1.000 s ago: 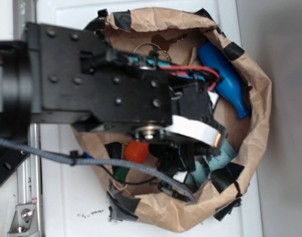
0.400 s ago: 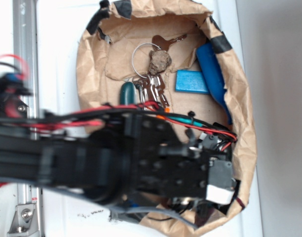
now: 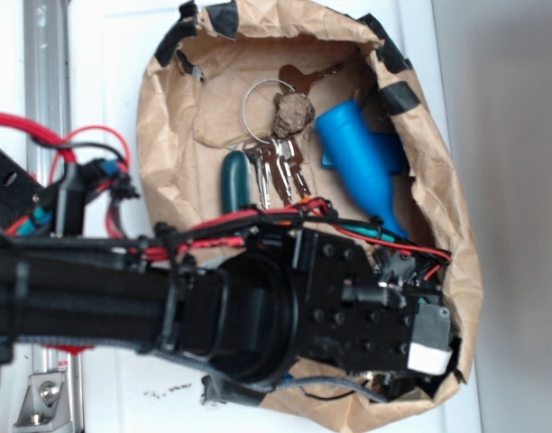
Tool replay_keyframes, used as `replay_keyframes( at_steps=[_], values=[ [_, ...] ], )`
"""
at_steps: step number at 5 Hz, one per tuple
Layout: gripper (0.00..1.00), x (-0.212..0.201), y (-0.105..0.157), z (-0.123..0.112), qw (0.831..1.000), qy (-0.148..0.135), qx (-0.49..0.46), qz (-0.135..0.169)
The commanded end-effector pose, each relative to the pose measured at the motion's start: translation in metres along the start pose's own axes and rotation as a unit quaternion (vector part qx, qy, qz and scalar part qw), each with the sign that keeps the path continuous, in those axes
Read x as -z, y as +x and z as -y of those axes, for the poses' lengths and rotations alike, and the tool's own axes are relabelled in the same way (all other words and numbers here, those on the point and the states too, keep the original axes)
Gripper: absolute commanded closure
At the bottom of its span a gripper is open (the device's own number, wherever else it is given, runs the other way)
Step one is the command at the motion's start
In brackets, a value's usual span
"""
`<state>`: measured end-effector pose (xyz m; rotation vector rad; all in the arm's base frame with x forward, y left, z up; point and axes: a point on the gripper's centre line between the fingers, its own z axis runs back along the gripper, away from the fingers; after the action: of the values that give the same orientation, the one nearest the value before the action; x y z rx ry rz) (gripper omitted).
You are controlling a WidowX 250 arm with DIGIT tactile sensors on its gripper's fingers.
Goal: Grab the blue cloth.
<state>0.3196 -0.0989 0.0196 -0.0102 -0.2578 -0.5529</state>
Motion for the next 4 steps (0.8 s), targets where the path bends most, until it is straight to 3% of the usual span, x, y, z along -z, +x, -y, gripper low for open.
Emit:
replay_keyframes(
  at_steps=[1,2,3,4],
  values=[
    [1.0,-0.037,-0.007,-0.029,0.996,0.037,-0.075,0.038],
    [1.0,-0.083,-0.029,-0.051,0.988,0.049,-0.128,0.072],
    [1.0,-0.139,-0.066,-0.074,0.975,0.047,-0.203,0.082],
    [1.0,-0.169,-0.068,-0.074,0.962,0.096,-0.252,0.034]
  ],
)
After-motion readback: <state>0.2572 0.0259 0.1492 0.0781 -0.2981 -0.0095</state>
